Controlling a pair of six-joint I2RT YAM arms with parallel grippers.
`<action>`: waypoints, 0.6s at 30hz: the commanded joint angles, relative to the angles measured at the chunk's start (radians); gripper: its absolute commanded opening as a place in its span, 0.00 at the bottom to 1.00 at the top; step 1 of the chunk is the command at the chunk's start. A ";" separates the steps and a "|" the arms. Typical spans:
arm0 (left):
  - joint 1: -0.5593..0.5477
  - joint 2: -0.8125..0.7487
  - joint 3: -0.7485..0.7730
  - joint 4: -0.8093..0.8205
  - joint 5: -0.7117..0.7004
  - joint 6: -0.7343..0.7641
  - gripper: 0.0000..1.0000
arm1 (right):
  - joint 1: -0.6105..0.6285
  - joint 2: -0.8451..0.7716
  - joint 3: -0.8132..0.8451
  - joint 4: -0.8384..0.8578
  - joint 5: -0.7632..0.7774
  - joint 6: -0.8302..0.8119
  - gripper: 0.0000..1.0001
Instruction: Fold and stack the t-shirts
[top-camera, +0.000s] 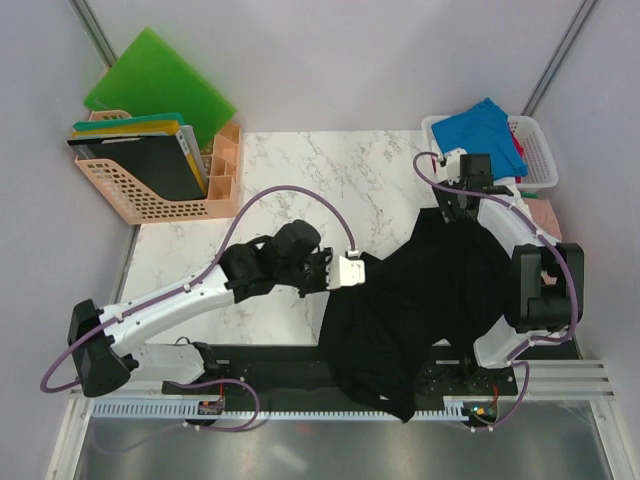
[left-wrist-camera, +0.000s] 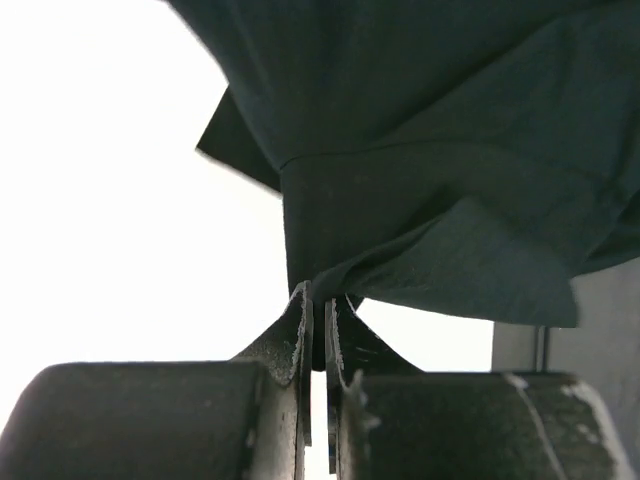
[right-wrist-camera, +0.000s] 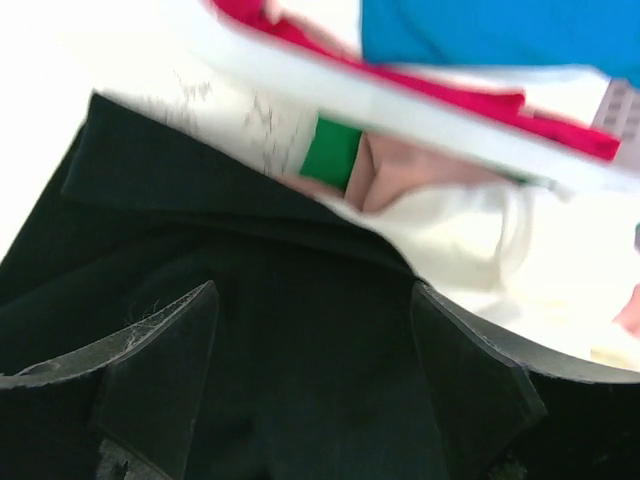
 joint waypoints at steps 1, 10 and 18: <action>0.054 -0.076 -0.041 0.053 -0.050 0.065 0.02 | 0.000 0.047 0.120 0.020 -0.014 -0.001 0.85; 0.105 -0.158 -0.080 0.044 -0.069 0.060 0.02 | -0.002 0.171 0.266 -0.023 0.049 -0.041 0.85; 0.121 -0.170 -0.118 0.076 -0.049 0.030 0.02 | -0.008 0.075 0.142 -0.040 0.013 -0.065 0.85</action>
